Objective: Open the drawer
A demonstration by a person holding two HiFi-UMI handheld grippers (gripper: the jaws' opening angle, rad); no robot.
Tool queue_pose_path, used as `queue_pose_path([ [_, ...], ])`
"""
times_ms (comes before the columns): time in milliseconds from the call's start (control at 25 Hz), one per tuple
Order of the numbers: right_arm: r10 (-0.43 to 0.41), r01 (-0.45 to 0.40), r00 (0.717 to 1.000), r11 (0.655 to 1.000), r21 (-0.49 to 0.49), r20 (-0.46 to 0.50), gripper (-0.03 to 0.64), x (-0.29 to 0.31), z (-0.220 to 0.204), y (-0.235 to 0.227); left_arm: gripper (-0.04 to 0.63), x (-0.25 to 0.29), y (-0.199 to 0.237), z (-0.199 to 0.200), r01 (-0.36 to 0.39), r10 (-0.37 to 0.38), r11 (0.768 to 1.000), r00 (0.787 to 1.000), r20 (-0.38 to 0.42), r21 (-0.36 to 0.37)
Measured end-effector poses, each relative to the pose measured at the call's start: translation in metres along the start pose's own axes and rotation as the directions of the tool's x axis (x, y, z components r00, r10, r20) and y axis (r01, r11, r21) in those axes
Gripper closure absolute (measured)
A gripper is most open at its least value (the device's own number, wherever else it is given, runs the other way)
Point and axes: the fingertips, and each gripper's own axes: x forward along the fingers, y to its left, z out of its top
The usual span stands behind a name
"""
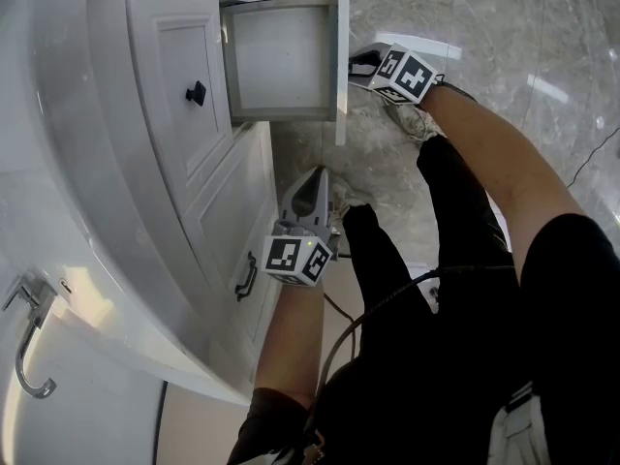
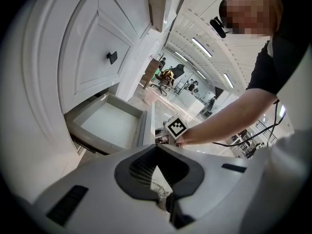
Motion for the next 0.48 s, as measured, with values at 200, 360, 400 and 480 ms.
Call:
queue_pose_path([
  [200, -0.046, 0.043, 0.997, 0.998, -0.036, -0.066, 0.457, -0.016, -0.018, -0.001, 0.595, -0.006, -0.006, 0.012, 0.002, -0.002, 1.0, 1.0, 0.007, 0.019],
  [360, -0.073, 0.073, 0.995, 0.997, -0.01, -0.061, 0.457, -0.043, -0.022, 0.004, 0.595, -0.018, -0.014, 0.031, 0.001, -0.001, 0.999, 1.0, 0.019, 0.043],
  [400, -0.083, 0.083, 0.995, 0.997, -0.001, -0.055, 0.457, -0.051, -0.019, 0.005, 0.595, -0.021, -0.016, 0.037, -0.001, 0.0, 0.999, 1.0, 0.024, 0.048],
  [480, -0.106, 0.107, 0.994, 0.994, 0.016, -0.039, 0.457, -0.069, -0.012, 0.007, 0.595, -0.027, -0.022, 0.051, -0.003, 0.001, 0.998, 0.999, 0.038, 0.055],
])
